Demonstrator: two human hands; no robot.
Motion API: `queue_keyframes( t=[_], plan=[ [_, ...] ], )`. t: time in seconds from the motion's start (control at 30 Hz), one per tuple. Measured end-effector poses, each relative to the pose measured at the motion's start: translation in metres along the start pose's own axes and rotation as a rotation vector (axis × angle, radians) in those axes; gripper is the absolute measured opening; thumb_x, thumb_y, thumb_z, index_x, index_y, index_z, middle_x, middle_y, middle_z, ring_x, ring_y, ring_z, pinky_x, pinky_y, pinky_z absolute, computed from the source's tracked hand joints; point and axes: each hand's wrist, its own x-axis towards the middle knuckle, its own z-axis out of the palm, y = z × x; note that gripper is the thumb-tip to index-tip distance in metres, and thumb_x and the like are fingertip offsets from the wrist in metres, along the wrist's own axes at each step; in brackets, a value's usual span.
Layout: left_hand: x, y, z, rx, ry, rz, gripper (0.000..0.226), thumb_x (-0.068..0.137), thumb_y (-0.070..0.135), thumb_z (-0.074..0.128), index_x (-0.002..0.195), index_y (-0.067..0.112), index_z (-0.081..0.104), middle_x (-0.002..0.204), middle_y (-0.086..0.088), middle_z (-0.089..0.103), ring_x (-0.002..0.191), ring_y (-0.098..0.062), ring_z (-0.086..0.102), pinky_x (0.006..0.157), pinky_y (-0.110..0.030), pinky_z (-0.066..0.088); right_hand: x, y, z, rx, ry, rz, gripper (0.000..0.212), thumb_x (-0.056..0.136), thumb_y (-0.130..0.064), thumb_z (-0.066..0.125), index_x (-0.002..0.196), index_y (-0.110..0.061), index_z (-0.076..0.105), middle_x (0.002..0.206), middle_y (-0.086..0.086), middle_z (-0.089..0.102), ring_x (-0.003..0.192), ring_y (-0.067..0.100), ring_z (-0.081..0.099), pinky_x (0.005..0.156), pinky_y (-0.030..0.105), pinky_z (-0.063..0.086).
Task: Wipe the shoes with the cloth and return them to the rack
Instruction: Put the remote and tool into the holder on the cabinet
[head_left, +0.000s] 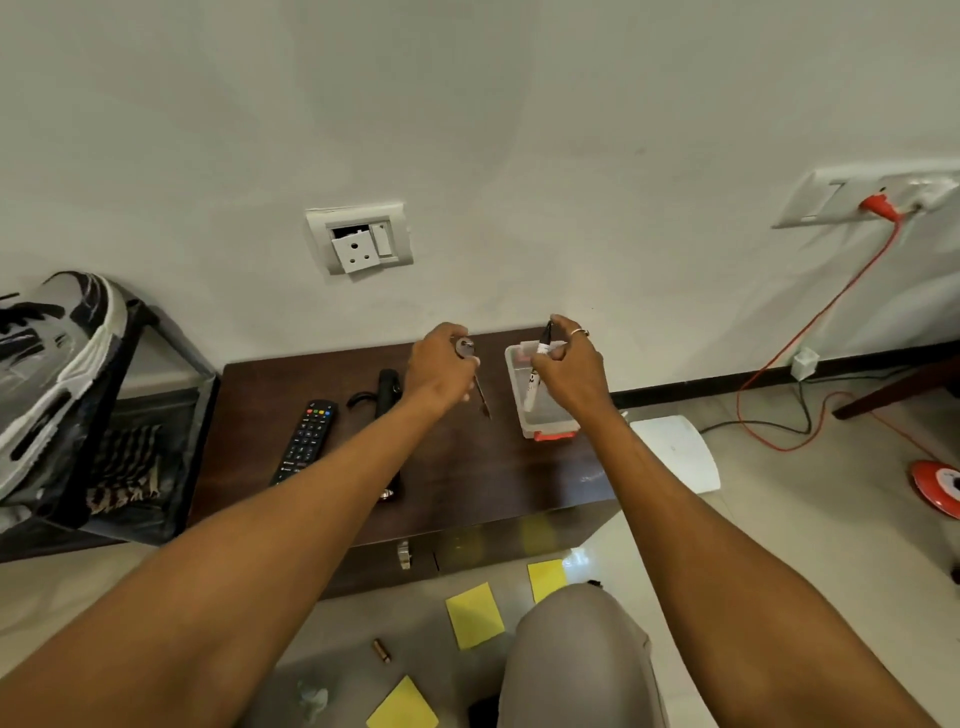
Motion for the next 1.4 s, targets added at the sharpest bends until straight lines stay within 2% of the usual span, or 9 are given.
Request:
queue_keyframes(
  t=[0.13, 0.3, 0.43, 0.57, 0.7, 0.83, 0.97, 1.13, 1.4],
  plan=[
    [0.009, 0.025, 0.03, -0.046, -0.03, 0.033, 0.025, 0.093, 0.003, 0.062, 0.111, 0.02, 0.068, 0.094, -0.005, 0.074, 0.067, -0.024, 0.074, 0.054, -0.034, 0.062, 0.007, 0.019, -0.006, -0.102, 0.011, 0.025, 0.065, 0.082, -0.02, 0.074, 0.141, -0.03, 0.051, 0.111, 0.0, 0.07, 0.102, 0.024, 0.068, 0.093, 0.045, 0.059],
    [0.018, 0.035, 0.064, -0.03, -0.038, 0.025, 0.018, 0.095, 0.01, 0.064, 0.099, 0.027, 0.067, 0.103, -0.005, 0.074, 0.07, -0.023, 0.074, 0.063, -0.04, 0.065, 0.01, 0.034, -0.003, -0.237, -0.044, 0.061, 0.061, 0.085, -0.016, 0.08, 0.139, -0.023, 0.051, 0.12, 0.008, 0.072, 0.104, 0.027, 0.071, 0.092, 0.042, 0.058],
    [0.021, 0.026, 0.083, 0.201, -0.074, 0.086, 0.019, 0.094, 0.017, 0.064, 0.107, 0.025, 0.075, 0.11, -0.002, 0.074, 0.097, -0.023, 0.07, 0.085, -0.039, 0.059, 0.016, 0.046, 0.0, -0.32, -0.058, 0.015, 0.055, 0.087, -0.022, 0.08, 0.135, -0.023, 0.053, 0.116, 0.005, 0.074, 0.106, 0.027, 0.071, 0.098, 0.046, 0.054],
    [0.023, 0.016, 0.09, 0.364, -0.1, 0.095, 0.02, 0.092, 0.016, 0.063, 0.107, 0.019, 0.076, 0.102, -0.006, 0.074, 0.095, -0.026, 0.068, 0.076, -0.036, 0.055, 0.018, 0.052, 0.003, -0.429, -0.04, -0.051, 0.041, 0.09, -0.029, 0.076, 0.125, -0.023, 0.054, 0.106, 0.001, 0.076, 0.11, 0.025, 0.067, 0.104, 0.041, 0.039],
    [0.028, 0.003, 0.096, 0.529, -0.096, 0.09, 0.031, 0.089, 0.025, 0.074, 0.119, 0.016, 0.072, 0.123, -0.009, 0.056, 0.12, -0.03, 0.051, 0.09, -0.046, 0.056, 0.016, 0.052, 0.008, -0.55, -0.062, -0.092, 0.03, 0.095, -0.035, 0.07, 0.118, -0.024, 0.055, 0.104, 0.002, 0.076, 0.104, 0.024, 0.066, 0.098, 0.038, 0.03],
    [0.028, -0.004, 0.096, 0.693, -0.11, 0.093, 0.039, 0.09, 0.031, 0.074, 0.125, 0.015, 0.069, 0.13, -0.011, 0.043, 0.125, -0.032, 0.038, 0.092, -0.044, 0.052, 0.014, 0.057, 0.018, -0.641, -0.065, -0.131, 0.028, 0.097, -0.036, 0.067, 0.12, -0.022, 0.06, 0.105, 0.003, 0.074, 0.106, 0.023, 0.064, 0.103, 0.04, 0.03],
    [0.027, -0.004, 0.094, 0.695, -0.13, 0.093, 0.036, 0.092, 0.027, 0.071, 0.126, 0.015, 0.069, 0.13, -0.01, 0.041, 0.124, -0.031, 0.04, 0.091, -0.043, 0.051, 0.013, 0.059, 0.022, -0.675, -0.071, -0.147, 0.025, 0.098, -0.033, 0.065, 0.121, -0.022, 0.062, 0.106, 0.003, 0.074, 0.111, 0.025, 0.063, 0.109, 0.041, 0.028],
    [0.02, -0.001, 0.081, 0.537, -0.11, 0.104, 0.028, 0.098, 0.026, 0.062, 0.123, 0.018, 0.072, 0.128, -0.009, 0.046, 0.121, -0.028, 0.047, 0.09, -0.043, 0.051, 0.01, 0.051, 0.017, -0.696, -0.061, -0.165, 0.028, 0.098, -0.033, 0.066, 0.123, -0.021, 0.064, 0.106, 0.003, 0.075, 0.108, 0.022, 0.066, 0.112, 0.042, 0.025],
    [0.0, -0.001, 0.036, 0.536, -0.097, 0.139, 0.023, 0.097, 0.021, 0.061, 0.117, 0.021, 0.073, 0.131, -0.009, 0.052, 0.121, -0.031, 0.055, 0.096, -0.047, 0.052, -0.002, 0.02, 0.01, -0.664, -0.043, -0.209, 0.021, 0.096, -0.031, 0.068, 0.114, -0.022, 0.07, 0.109, 0.0, 0.075, 0.104, 0.02, 0.067, 0.103, 0.04, 0.027]
  ],
)
